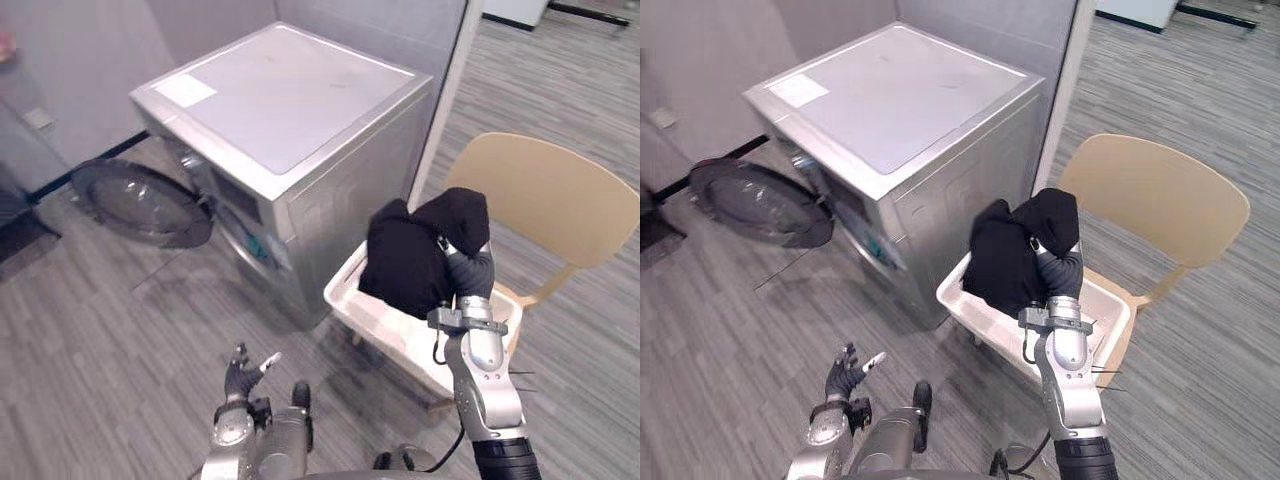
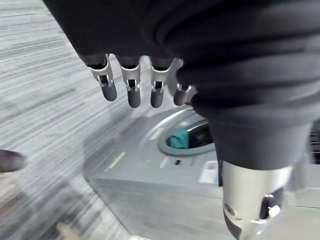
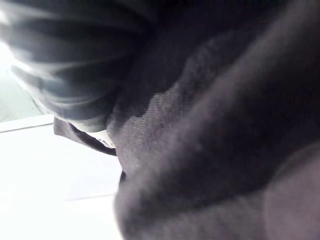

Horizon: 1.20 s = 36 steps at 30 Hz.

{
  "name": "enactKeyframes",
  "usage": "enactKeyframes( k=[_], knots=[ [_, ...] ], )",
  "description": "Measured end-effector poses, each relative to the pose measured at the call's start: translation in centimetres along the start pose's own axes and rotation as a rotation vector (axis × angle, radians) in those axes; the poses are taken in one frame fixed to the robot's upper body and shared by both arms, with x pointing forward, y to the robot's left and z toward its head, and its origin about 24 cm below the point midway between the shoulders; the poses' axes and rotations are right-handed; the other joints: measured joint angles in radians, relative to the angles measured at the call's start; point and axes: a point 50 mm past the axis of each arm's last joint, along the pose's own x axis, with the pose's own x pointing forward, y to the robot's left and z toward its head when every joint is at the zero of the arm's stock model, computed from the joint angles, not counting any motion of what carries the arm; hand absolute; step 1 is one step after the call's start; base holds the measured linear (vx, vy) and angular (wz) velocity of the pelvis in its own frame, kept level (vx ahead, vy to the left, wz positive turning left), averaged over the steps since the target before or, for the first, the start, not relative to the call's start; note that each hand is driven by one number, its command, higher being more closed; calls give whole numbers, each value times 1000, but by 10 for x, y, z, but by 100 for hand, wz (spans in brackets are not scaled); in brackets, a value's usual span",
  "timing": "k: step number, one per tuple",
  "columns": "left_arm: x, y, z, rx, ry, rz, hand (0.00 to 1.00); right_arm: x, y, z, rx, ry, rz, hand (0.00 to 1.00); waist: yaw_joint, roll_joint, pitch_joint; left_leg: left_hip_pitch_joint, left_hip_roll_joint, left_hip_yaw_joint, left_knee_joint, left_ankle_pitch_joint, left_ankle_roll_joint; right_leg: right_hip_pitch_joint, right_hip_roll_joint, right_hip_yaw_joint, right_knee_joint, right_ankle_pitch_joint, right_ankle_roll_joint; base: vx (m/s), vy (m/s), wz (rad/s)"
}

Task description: Pick up the laundry basket with both hands and put the clothes into the washing machine.

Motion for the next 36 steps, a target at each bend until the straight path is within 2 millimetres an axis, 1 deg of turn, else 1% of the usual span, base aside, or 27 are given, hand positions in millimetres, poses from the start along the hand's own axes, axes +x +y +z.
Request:
enactKeyframes(
  k=[2,3,4,5,6,7,8,9,10,11,12,13,14,15,17,18,19,20,23,26,28,30,34,35,36],
  knots=[
    [3,-3,23,10,-117,-31,0,-1,6,-5,-14,22,74,100,-15,7,-5,61,22,1,73,-70,-1,14,-27,-56,-78,67,15,-260,120,82],
    [3,-5,28,18,-144,-43,0,-2,7,-7,-20,31,93,100,-21,15,-12,88,35,2,71,-84,2,17,-33,-74,-96,81,23,-206,192,87],
    [4,-13,36,46,-184,-80,0,-2,7,-10,-31,43,112,100,-25,30,-22,142,46,4,34,-97,-10,16,-40,-97,-112,97,39,-136,182,71],
    [5,-19,40,59,-201,-104,0,-2,6,-11,-35,50,122,100,-25,40,-29,173,51,5,-13,-108,-23,16,-43,-109,-118,99,43,-178,314,88],
    [5,-33,50,81,-250,-158,0,-2,6,-15,-43,65,133,100,-24,72,-51,226,48,3,-162,-116,-32,8,-44,-130,-130,112,61,-138,274,85],
    [5,-42,60,105,-301,-195,0,-1,11,-20,-41,85,160,100,-27,74,-55,249,43,-8,-252,-110,-43,5,-44,-147,-139,128,74,-135,265,81],
    [6,-45,65,120,-324,-210,0,-1,14,-24,-33,102,175,100,-27,57,-53,253,29,-13,-280,-92,-50,3,-52,-149,-142,135,78,-105,203,61],
    [5,-49,67,160,-343,-239,0,-2,29,-32,-11,146,226,100,-20,29,-66,259,7,-25,-317,-66,-36,11,-59,-147,-172,161,86,-83,188,33],
    [4,-50,66,178,-347,-250,0,-3,38,-35,4,159,256,100,-19,19,-72,268,-2,-27,-333,-55,-30,20,-61,-142,-187,176,93,-73,217,24],
    [3,-52,66,215,-356,-266,0,-6,59,-36,48,171,339,100,-19,4,-81,283,-16,-27,-352,-44,-21,35,-64,-129,-213,196,103,-25,140,7],
    [3,-52,66,222,-360,-268,0,-7,67,-36,64,171,371,100,-19,2,-83,291,-21,-26,-360,-39,-17,42,-67,-128,-220,202,106,-46,160,5],
    [3,-54,68,247,-374,-280,0,-10,87,-32,106,162,452,100,-20,-4,-88,300,-33,-25,-372,-32,-9,55,-75,-124,-242,219,119,-50,120,3],
    [2,-58,69,271,-386,-298,0,-12,98,-29,125,155,505,100,-19,-5,-91,302,-38,-25,-377,-28,-6,62,-75,-122,-258,230,123,-47,92,3],
    [2,-59,69,275,-388,-306,0,-13,102,-28,131,154,527,100,-19,-4,-96,302,-39,-25,-382,-24,-7,63,-75,-121,-266,238,123,-31,59,0],
    [2,-67,72,316,-415,-333,0,-17,120,-29,184,178,607,100,-19,-4,-100,307,-42,-23,-400,-8,-5,78,-67,-117,-310,271,127,-22,33,-3],
    [3,-69,73,341,-423,-340,100,-20,124,-32,209,201,622,100,-19,-3,-101,311,-42,-23,-401,-7,-5,85,-63,-116,-323,280,127,-23,9,-3],
    [4,-70,72,346,-421,-344,100,-22,125,-33,219,212,628,100,-20,-3,-101,313,-41,-23,-401,-6,-6,90,-60,-116,-331,283,126,-33,0,-5],
    [6,-73,70,365,-414,-350,100,-26,129,-38,271,257,638,100,-21,-2,-107,315,-38,-24,-402,-4,-9,97,-54,-115,-345,293,124,-26,-7,-4],
    [8,-76,69,395,-417,-347,100,-31,132,-42,338,302,644,100,-23,-2,-108,315,-32,-28,-403,1,-12,99,-46,-116,-351,299,120,-8,-3,-1],
    [8,-76,72,396,-431,-324,100,-38,131,-48,428,362,644,100,-24,-2,-109,316,-23,-34,-405,6,-19,109,-35,-121,-363,304,115,-16,-24,3],
    [9,-74,71,396,-427,-306,100,-47,127,-59,483,427,626,100,-28,-2,-118,323,-19,-47,-427,19,-25,113,-25,-129,-366,304,115,0,-42,12],
    [10,-73,69,398,-419,-301,100,-51,123,-63,501,448,621,100,-29,-2,-119,323,-17,-55,-434,26,-28,113,-21,-135,-364,302,113,6,-25,11],
    [12,-71,67,395,-399,-294,100,-61,111,-75,483,493,584,100,-32,-1,-119,326,-13,-56,-436,28,-31,113,-17,-134,-359,299,110,2,-6,1],
    [12,-70,66,393,-395,-288,100,-63,109,-77,481,503,574,0,-36,-2,-119,327,-13,-56,-436,28,-31,113,-17,-134,-356,298,110,0,0,0],
    [13,-67,65,386,-387,-280,100,-66,106,-81,469,518,562,0,-47,-2,-119,329,-13,-57,-436,28,-31,112,-18,-134,-351,295,110,0,0,0]
  ],
)
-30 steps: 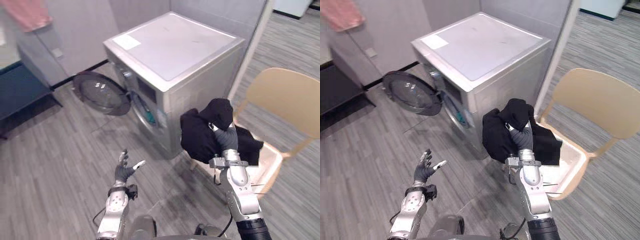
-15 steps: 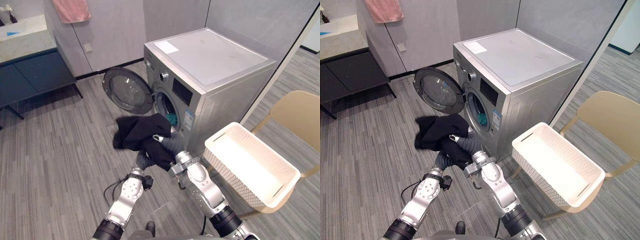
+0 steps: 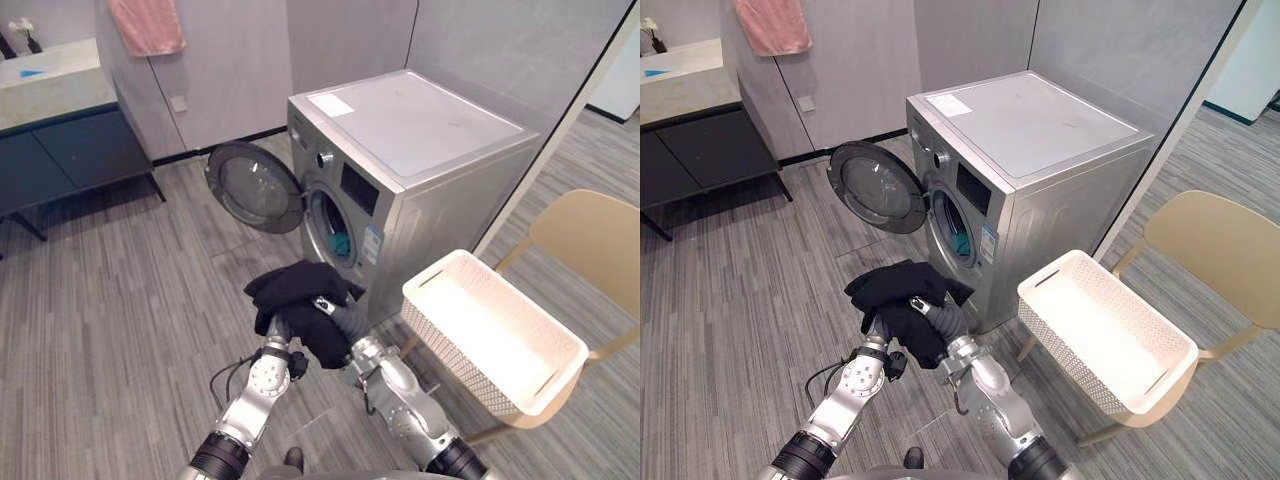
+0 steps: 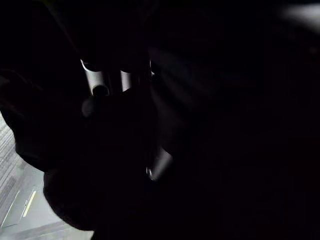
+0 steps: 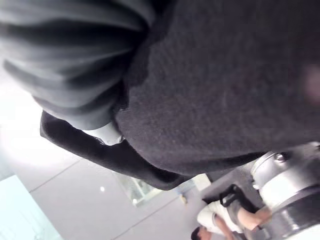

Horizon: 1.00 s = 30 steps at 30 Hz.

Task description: Pick up the laundry basket with both hands and put the clothes into the washing machine.

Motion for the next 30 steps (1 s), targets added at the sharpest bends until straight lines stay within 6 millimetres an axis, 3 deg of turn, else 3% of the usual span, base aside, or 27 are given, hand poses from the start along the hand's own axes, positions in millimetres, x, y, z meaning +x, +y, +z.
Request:
enactKeyframes(
  k=[9,21,25,30],
  knots=[
    [1,8,-4,-113,42,75,100,-20,-35,-7,-115,39,-205,0,-2,-3,-2,16,11,9,-6,-1,-1,-16,-3,20,50,-31,-3,7,-15,-2],
    [-28,58,-49,-209,225,358,100,-52,-92,52,-459,-127,-564,0,-1,-5,-3,34,13,25,-18,-2,-9,-54,-6,57,143,-95,-9,40,-29,-3],
    [-43,67,-66,-216,302,418,100,-68,-106,51,-486,-95,-640,0,-3,-5,-3,33,16,18,-19,-4,-11,-57,-6,53,153,-112,-9,40,-49,4],
    [-55,75,-86,-233,395,464,100,-87,-133,27,-523,87,-726,0,-3,-5,-3,12,19,-6,-19,-1,-14,-56,-1,24,134,-108,-13,54,-39,13]
  ],
)
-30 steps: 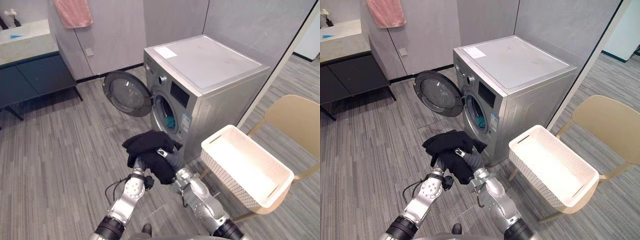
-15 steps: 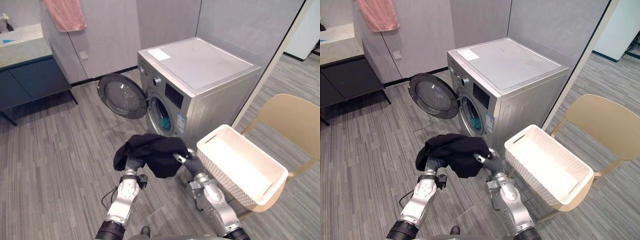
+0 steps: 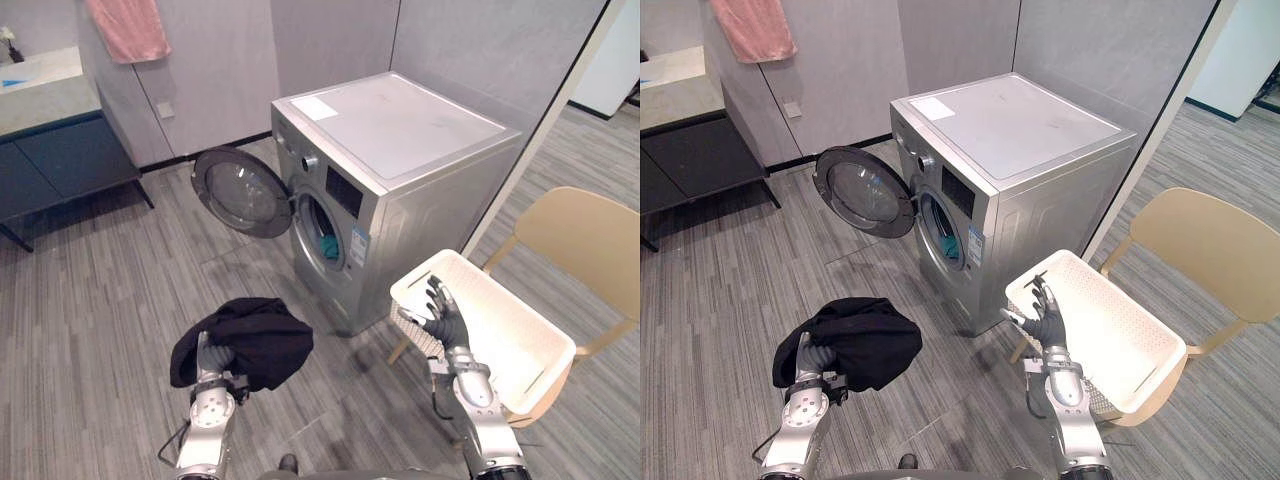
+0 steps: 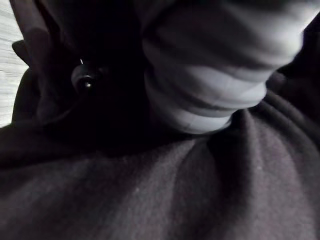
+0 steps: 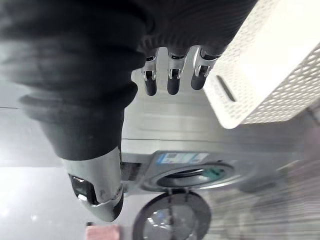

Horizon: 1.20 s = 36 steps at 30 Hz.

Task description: Pick up the laundry basket with both hands and put the clothes into the washing machine.

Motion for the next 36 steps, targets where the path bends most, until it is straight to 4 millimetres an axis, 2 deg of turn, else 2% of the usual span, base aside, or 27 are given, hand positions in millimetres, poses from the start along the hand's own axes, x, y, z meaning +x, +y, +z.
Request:
enactKeyframes(
  k=[5,8,9,11,12,13,15,18,19,20,21,22,23,24,25,26,27,30,32,33,34,35,36],
  knots=[
    [0,17,-29,26,127,49,100,-7,-6,-54,-103,245,0,0,2,6,6,-34,5,-23,-1,5,-6,5,13,-33,-42,15,-4,48,-29,14],
    [-1,18,-39,33,172,42,100,-12,-12,-72,-159,338,-1,0,3,17,24,-65,-1,-52,6,12,-15,2,7,-71,-44,14,-3,32,-18,43],
    [-1,16,-40,33,178,30,100,-13,-15,-79,-185,373,-4,0,2,19,46,-93,-12,-59,18,26,-11,0,-8,-107,-41,8,2,-19,11,90],
    [2,11,-38,35,179,14,100,-19,-23,-92,-187,446,-37,0,1,10,64,-164,-45,44,36,93,29,0,-60,-191,-38,-8,5,-79,103,124],
    [2,9,-37,27,177,12,100,-23,-27,-100,-193,488,-49,0,0,1,76,-189,-45,220,57,70,65,2,-77,-230,-37,-9,7,-42,166,115],
    [0,10,-42,33,199,14,100,-26,-33,-105,-211,524,-58,0,2,33,73,-205,-15,438,105,-6,150,6,-74,-261,-18,-19,22,36,148,89],
    [-1,17,-52,60,237,24,100,-25,-29,-110,-228,564,-56,0,3,15,86,-225,-22,479,150,2,134,17,-98,-292,-4,-17,39,128,98,62],
    [-7,20,-65,78,293,6,100,-26,-29,-113,-229,583,-75,0,3,4,98,-217,-52,441,158,-29,146,71,-108,-331,-37,-14,62,125,57,55],
    [-13,22,-72,82,318,2,100,-24,-30,-114,-231,591,-88,0,6,-5,101,-210,-65,441,175,-73,149,78,-136,-335,-2,-29,82,147,108,24],
    [-22,26,-82,89,352,-4,100,-22,-33,-112,-237,586,-103,0,5,-14,109,-197,-91,433,194,-124,149,49,-206,-305,143,-54,84,105,106,17],
    [-24,26,-84,91,359,-4,100,-22,-34,-112,-239,586,-104,0,5,-14,110,-193,-96,429,196,-126,152,37,-221,-293,183,-55,75,137,145,29],
    [-29,29,-89,99,379,-3,100,-26,-36,-114,-246,593,-106,0,-11,-16,113,-172,-116,409,195,-141,164,-41,-272,-185,372,-22,-20,188,157,56],
    [-28,32,-88,108,377,0,100,-31,-34,-117,-240,605,-103,0,-25,-5,120,-156,-115,368,199,-151,166,-125,-241,-15,509,-21,-37,228,137,71],
    [-27,33,-87,113,370,2,100,-33,-32,-119,-236,612,-100,0,-28,-3,128,-146,-112,345,198,-153,168,-150,-201,52,547,-45,-19,248,50,86],
    [-22,34,-82,120,350,3,100,-37,-31,-122,-228,626,-96,0,-34,-8,145,-120,-112,310,187,-158,168,-197,-131,134,596,-90,-16,245,-3,72],
    [-21,35,-80,122,344,5,100,-39,-29,-123,-225,631,-93,0,-35,-14,162,-86,-114,301,169,-164,165,-246,-85,160,592,-118,-28,281,-17,57],
    [-21,35,-81,123,345,5,100,-38,-29,-123,-219,629,-94,0,-38,-14,165,-74,-115,298,165,-171,163,-279,-67,160,571,-123,-36,228,-12,26],
    [-15,28,-74,116,325,-11,100,-32,-27,-115,-219,582,-88,0,-77,-16,188,-23,-112,252,169,-210,148,-369,-1,128,343,-100,-27,292,-62,44],
    [-5,23,-62,103,285,-25,100,-35,-28,-117,-218,593,-91,0,-92,-24,200,28,-109,225,178,-239,106,-361,21,106,-6,57,-30,442,-140,52],
    [-4,22,-61,102,280,-27,100,-36,-28,-118,-217,595,-90,0,-90,-30,199,43,-109,222,185,-251,91,-365,22,106,-51,88,-30,505,-181,35],
    [-3,22,-61,105,279,-33,100,-36,-28,-117,-217,592,-92,0,-95,-34,199,75,-101,207,194,-281,50,-367,21,107,-82,134,-42,430,-170,32],
    [-4,22,-61,107,277,-36,100,-36,-29,-116,-217,585,-93,0,-103,-30,198,89,-89,201,199,-297,34,-366,22,104,-56,159,-68,694,-281,45],
    [-6,22,-61,113,273,-41,100,-37,-28,-115,-217,572,-90,0,-111,-19,192,110,-54,198,228,-320,-1,-366,36,84,12,187,-109,611,-291,32]
  ],
)
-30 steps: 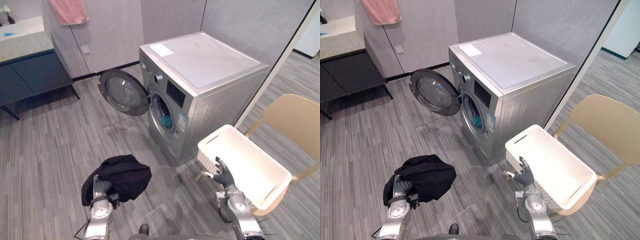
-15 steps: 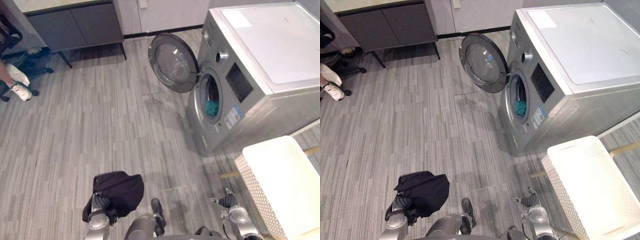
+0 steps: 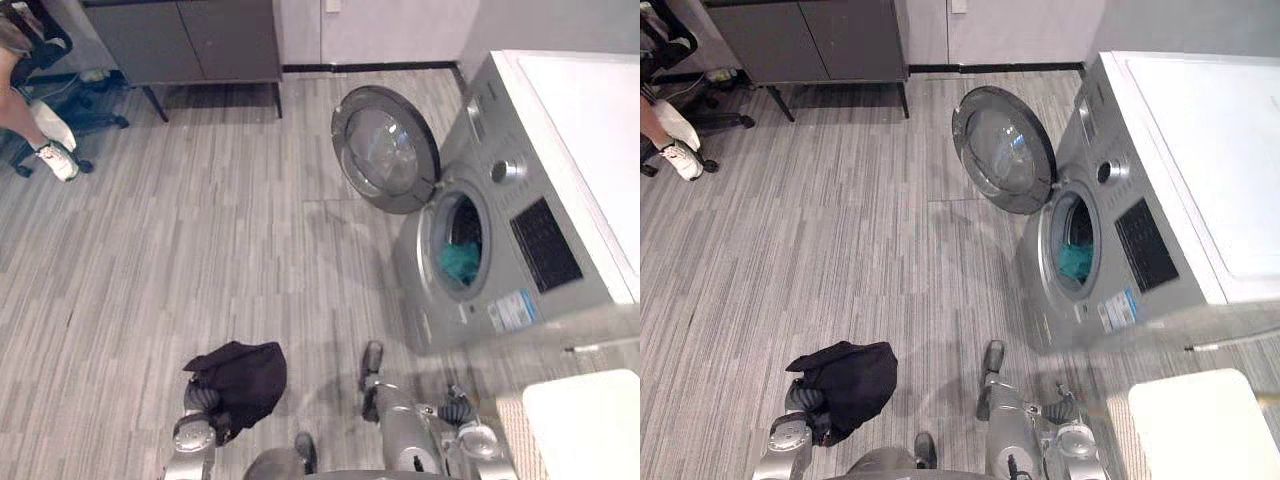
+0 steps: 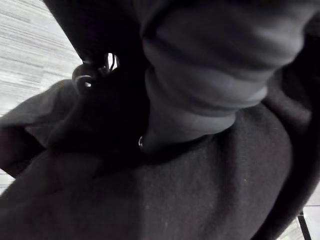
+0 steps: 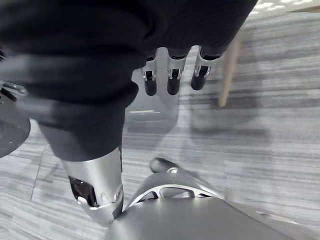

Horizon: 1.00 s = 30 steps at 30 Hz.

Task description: Pick up the laundry basket with both hands and put the clothes into the washing machine.

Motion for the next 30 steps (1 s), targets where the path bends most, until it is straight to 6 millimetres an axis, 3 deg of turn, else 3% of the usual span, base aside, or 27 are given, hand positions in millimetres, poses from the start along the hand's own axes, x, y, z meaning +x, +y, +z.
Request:
enactKeyframes(
  k=[1,2,3,4,7,9,11,12,13,15,17,19,20,22,23,24,25,26,27,28,30],
  knots=[
    [-1,-2,3,-3,-13,-6,100,-2,2,5,0,-29,9,0,5,2,1,-28,45,11,135,-15,-27,8,12,-17,62,7,-38,739,-395,12],
    [-3,-6,5,-24,-25,-14,100,-2,4,14,2,-68,22,0,7,24,4,-107,118,18,384,-2,-49,46,55,-31,88,-49,-66,601,-346,-14],
    [-5,-8,4,-32,-25,-20,100,-2,5,18,0,-88,29,0,9,36,5,-151,161,20,520,40,-49,70,83,-31,94,-72,-84,617,-318,-59],
    [-10,-12,-1,-45,-13,-36,100,-3,8,27,-2,-124,40,0,30,47,5,-221,248,30,745,134,-31,121,135,-3,103,-116,-113,502,-210,-77],
    [-12,-28,7,-81,-31,-73,100,-5,14,37,39,-161,50,0,62,33,8,-334,306,51,961,114,-13,241,174,70,88,-164,-138,572,-189,-88],
    [-15,-36,15,-88,-68,-108,100,-6,15,38,56,-164,49,0,60,25,13,-379,300,74,902,102,7,314,174,106,37,-171,-129,477,-111,-61],
    [-18,-45,24,-111,-101,-138,100,-6,16,38,68,-161,45,0,67,22,15,-434,247,49,667,90,26,402,181,182,-18,-189,-118,470,-22,-76],
    [-18,-45,24,-110,-101,-139,100,-6,16,38,69,-161,45,0,68,22,15,-436,243,45,655,90,26,405,182,187,-19,-190,-116,342,59,-93],
    [-18,-49,27,-104,-111,-155,100,-6,15,37,75,-159,29,0,90,22,14,-440,203,-29,503,92,22,427,191,240,-19,-207,-111,248,100,-102],
    [-19,-53,28,-104,-113,-166,100,-6,16,38,80,-157,28,0,102,22,14,-439,156,-136,351,99,11,440,202,305,-3,-232,-89,332,185,-125],
    [-22,-56,25,-108,-105,-174,100,-7,20,34,87,-143,36,0,110,29,8,-420,134,-220,240,115,-11,427,219,410,71,-291,-17,378,345,-152],
    [-25,-59,20,-112,-86,-181,100,-8,20,31,87,-137,34,0,113,48,-14,-390,143,-206,229,122,-9,415,229,454,109,-339,9,251,364,-140],
    [-27,-61,15,-101,-70,-193,100,-9,21,24,93,-107,33,0,110,34,-21,-378,138,-168,261,134,-11,397,218,501,159,-379,35,258,459,-135],
    [-25,-57,12,-74,-62,-191,100,-12,30,13,119,-59,45,0,112,-14,-43,-342,116,-49,260,84,19,365,157,540,194,-403,67,214,383,-145],
    [-25,-53,9,-61,-55,-182,100,-12,34,12,122,-50,57,0,117,-45,-60,-311,116,27,253,68,35,342,123,516,213,-395,101,201,367,-163],
    [-24,-49,7,-50,-51,-177,100,-12,36,13,125,-47,63,0,116,-44,-59,-291,118,73,246,62,42,323,96,476,223,-387,119,126,284,-178],
    [-22,-44,7,-30,-52,-169,100,-9,40,16,116,-41,78,0,111,-54,-65,-252,117,153,213,56,52,283,36,326,239,-371,141,74,200,-142],
    [-20,-42,8,-24,-55,-166,100,-7,42,17,106,-38,85,0,110,-55,-66,-237,117,183,197,56,53,270,5,239,245,-363,132,47,179,-174],
    [-16,-38,14,-9,-72,-159,100,-2,46,23,82,-39,105,0,109,-52,-64,-199,121,254,163,55,54,265,-65,-9,240,-333,80,58,204,-150],
    [-11,-35,17,7,-78,-152,100,1,49,26,60,-39,119,0,108,-51,-64,-181,121,294,152,55,55,272,-102,-179,221,-318,54,70,174,-140],
    [-4,-32,23,17,-85,-142,100,4,48,31,44,-42,120,0,100,-49,-64,-173,130,322,156,55,56,287,-102,-250,183,-301,49,73,53,-94]
  ],
)
